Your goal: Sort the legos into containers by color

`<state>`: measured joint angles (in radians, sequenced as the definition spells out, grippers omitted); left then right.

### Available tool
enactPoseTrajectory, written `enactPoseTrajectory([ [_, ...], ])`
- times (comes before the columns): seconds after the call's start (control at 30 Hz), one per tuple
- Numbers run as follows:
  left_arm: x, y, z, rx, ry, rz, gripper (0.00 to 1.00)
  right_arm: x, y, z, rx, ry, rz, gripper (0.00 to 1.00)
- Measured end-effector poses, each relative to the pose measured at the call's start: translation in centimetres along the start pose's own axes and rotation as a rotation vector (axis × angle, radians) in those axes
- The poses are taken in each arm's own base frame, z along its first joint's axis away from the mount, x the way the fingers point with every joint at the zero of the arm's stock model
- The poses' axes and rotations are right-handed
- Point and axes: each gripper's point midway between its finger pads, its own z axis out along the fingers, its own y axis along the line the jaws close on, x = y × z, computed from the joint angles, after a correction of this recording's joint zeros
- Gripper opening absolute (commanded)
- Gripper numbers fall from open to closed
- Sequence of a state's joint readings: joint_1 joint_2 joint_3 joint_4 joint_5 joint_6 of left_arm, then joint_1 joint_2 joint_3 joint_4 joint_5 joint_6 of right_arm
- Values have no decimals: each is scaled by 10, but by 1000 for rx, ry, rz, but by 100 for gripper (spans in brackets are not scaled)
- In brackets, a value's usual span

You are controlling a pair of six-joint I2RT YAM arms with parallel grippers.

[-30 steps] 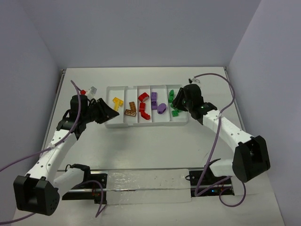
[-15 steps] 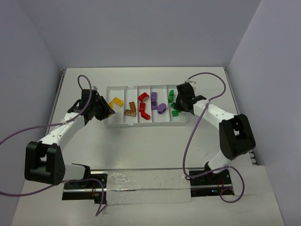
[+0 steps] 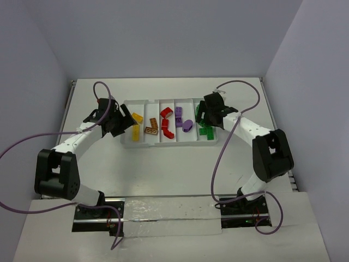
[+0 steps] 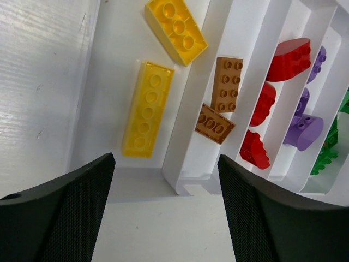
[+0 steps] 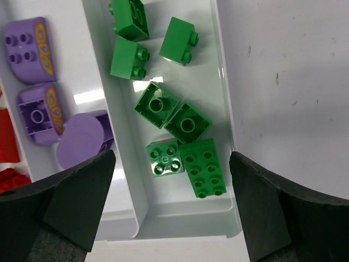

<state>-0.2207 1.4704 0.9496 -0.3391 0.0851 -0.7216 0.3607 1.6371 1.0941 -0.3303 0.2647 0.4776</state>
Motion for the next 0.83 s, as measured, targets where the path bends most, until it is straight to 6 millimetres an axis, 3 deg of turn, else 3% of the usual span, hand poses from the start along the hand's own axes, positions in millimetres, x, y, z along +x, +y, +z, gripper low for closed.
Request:
enactPoseTrajectory([
  [0.1, -6, -6, -3, 6, -18, 8, 84, -9, 1, -15, -18, -26, 8, 97],
  [0.23, -12, -21, -21, 27, -50, 37, 84, -41, 1, -61, -59, -135, 46, 99],
  [0.4, -31, -51, -78, 140, -163, 90, 85, -65, -13, -111, -61, -256, 107, 99],
  [0.5, -43, -64, -120, 209, -255, 112, 85, -56, -27, -124, -40, -268, 120, 99],
  [0.67, -46, -63, -175, 258, -364, 134, 85, -18, -55, -132, 5, -230, 123, 99],
  [0.83, -45, -53, -201, 248, -423, 133, 85, 2, -74, -143, 32, -235, 139, 99],
])
